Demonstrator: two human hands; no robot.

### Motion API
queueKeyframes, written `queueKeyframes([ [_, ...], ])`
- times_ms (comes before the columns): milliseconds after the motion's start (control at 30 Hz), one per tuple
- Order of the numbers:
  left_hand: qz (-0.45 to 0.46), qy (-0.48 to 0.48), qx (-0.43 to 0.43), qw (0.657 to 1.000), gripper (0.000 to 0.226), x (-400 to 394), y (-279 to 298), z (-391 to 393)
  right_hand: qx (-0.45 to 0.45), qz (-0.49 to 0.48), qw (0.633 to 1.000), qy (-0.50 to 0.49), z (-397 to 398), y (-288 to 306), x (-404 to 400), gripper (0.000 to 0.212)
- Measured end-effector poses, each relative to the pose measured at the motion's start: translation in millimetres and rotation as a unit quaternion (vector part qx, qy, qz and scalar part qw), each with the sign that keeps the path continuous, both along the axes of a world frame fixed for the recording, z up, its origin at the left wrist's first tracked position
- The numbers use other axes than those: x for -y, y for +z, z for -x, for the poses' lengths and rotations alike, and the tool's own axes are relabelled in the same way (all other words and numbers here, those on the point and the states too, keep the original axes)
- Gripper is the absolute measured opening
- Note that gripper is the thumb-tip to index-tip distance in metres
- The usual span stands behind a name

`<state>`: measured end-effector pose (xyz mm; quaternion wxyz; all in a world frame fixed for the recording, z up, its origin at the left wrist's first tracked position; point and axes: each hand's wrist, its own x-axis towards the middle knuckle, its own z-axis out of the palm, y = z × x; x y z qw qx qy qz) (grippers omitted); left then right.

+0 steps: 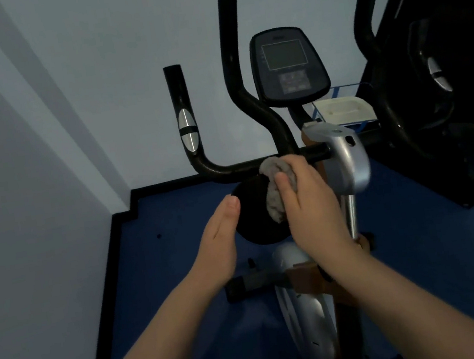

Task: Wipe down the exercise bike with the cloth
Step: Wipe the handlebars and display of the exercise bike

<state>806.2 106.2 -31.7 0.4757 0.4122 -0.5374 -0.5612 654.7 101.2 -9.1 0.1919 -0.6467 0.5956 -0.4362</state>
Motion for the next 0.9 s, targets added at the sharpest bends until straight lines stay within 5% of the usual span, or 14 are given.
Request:
queueKeyframes([
  [200,0.002,-0.021,0.035,0.999,0.044,6,-1,-6,0.049,0.027,0.997,-0.051,-4,-3,10,0.019],
  [300,0.003,-0.037,0.034,0.999,0.052,6,-3,-8,0.142,0.028,0.987,-0.076,-12,-18,-3,0.020],
  [400,0.005,-0.041,0.037,0.998,0.051,7,-5,-9,0.246,0.064,0.959,-0.124,-35,-38,-28,0.024],
  [667,0.014,-0.083,0.030,0.996,0.038,15,-8,-15,0.308,0.086,0.927,-0.197,-55,-29,-25,0.024],
  [900,-0.011,-0.123,0.026,0.992,0.043,23,-8,-23,0.096,0.115,0.964,-0.218,-26,-12,-37,0.027],
])
